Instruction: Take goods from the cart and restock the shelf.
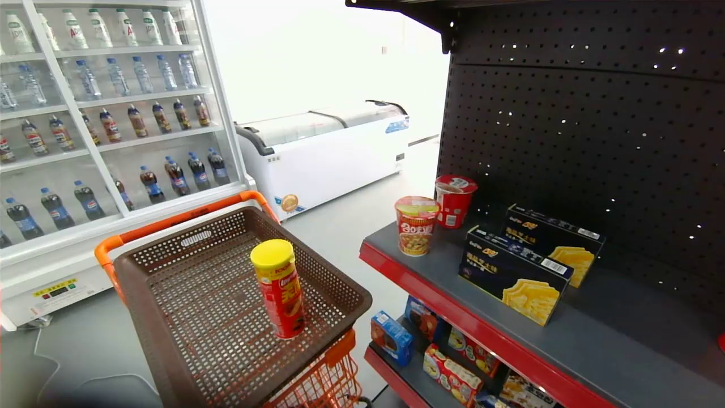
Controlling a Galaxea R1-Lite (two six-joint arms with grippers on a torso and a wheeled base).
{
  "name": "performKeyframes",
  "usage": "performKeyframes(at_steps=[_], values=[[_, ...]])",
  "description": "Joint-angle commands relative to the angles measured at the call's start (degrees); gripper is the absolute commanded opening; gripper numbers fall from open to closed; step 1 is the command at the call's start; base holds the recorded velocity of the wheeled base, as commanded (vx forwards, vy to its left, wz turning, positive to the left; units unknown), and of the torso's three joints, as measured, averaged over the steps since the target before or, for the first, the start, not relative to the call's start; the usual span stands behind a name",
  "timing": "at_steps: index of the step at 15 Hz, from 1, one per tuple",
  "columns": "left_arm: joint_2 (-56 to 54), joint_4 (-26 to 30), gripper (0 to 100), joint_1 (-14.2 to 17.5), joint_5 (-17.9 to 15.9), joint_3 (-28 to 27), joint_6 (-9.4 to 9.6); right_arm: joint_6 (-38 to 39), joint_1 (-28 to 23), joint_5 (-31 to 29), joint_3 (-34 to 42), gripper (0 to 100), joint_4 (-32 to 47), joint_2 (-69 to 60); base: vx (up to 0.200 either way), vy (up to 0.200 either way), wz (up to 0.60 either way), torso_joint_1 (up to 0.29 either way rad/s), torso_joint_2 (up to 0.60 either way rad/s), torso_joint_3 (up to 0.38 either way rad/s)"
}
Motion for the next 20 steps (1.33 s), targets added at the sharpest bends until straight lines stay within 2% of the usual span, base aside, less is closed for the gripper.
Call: performKeyframes(at_steps=[1,4,5,6,7,8,9,10,11,12,13,14,16,18,19,20], values=[[2.0,0.0,100,0.9,2.3,0.0,0.05,0.0,0.0,0.0,0.0,100,0.0,0.0,0.000,0.000,0.00,0.000,0.00,0.000],[5.9,-0.3,100,4.2,2.4,0.1,0.22,0.0,0.0,0.0,0.0,100,0.0,0.0,0.000,0.000,0.00,0.000,0.00,0.000],[6.0,0.2,100,8.2,1.2,-1.9,1.63,0.0,0.0,0.0,0.0,100,0.0,0.0,0.000,0.000,0.00,0.000,0.00,0.000],[10.5,1.6,100,11.7,-3.6,-9.3,1.89,0.0,0.0,0.0,0.0,100,0.0,0.0,0.000,0.000,0.00,0.000,0.00,0.000],[16.5,6.7,100,11.8,-7.5,-15.4,1.80,0.0,0.0,0.0,0.0,100,0.0,0.0,0.000,0.000,0.00,0.000,0.00,0.000],[21.8,6.6,100,12.5,-8.1,-19.7,1.72,0.0,0.0,0.0,0.0,100,0.0,0.0,0.000,0.000,0.00,0.000,0.00,0.000],[30.9,4.3,100,12.8,-10.7,-24.7,1.80,0.0,0.0,0.0,0.0,100,0.0,0.0,0.000,0.000,0.00,0.000,0.00,0.000],[35.6,1.8,100,13.1,-15.1,-27.3,1.80,0.0,0.0,0.0,0.0,100,0.0,0.0,0.000,0.000,0.00,0.000,0.00,0.000],[39.3,-0.9,100,13.1,-19.6,-27.6,1.98,0.0,0.0,0.0,0.0,100,0.0,0.0,0.000,0.000,0.00,0.000,0.00,0.000],[41.3,-2.6,100,13.1,-21.6,-26.9,2.68,0.0,0.0,0.0,0.0,100,0.0,0.0,0.000,0.000,0.00,0.000,0.00,0.000],[47.1,-6.5,100,12.0,-22.2,-24.6,5.06,0.0,0.0,0.0,0.0,100,0.0,0.0,0.000,0.000,0.00,0.000,0.00,0.000],[51.0,-11.8,100,11.5,-22.4,-23.3,4.79,0.0,0.0,0.0,0.0,100,0.0,0.0,0.000,0.000,0.00,0.000,0.00,0.000],[59.0,-26.3,100,9.0,-23.8,-18.7,3.91,0.0,0.0,0.0,0.0,100,0.0,0.0,0.000,0.000,0.00,0.000,0.00,0.000],[63.1,-32.2,100,7.9,-24.4,-15.8,4.44,0.0,0.0,0.0,0.0,100,0.0,0.0,0.000,0.000,0.00,0.000,0.00,0.000],[66.6,-33.5,100,6.1,-25.5,-14.2,4.70,0.0,0.0,0.0,0.0,100,0.0,0.0,0.000,0.000,0.00,0.000,0.00,0.000],[68.6,-35.1,100,5.2,-26.5,-12.6,6.02,0.0,0.0,0.0,0.0,100,0.0,0.0,0.000,0.000,0.00,0.000,0.00,0.000]])
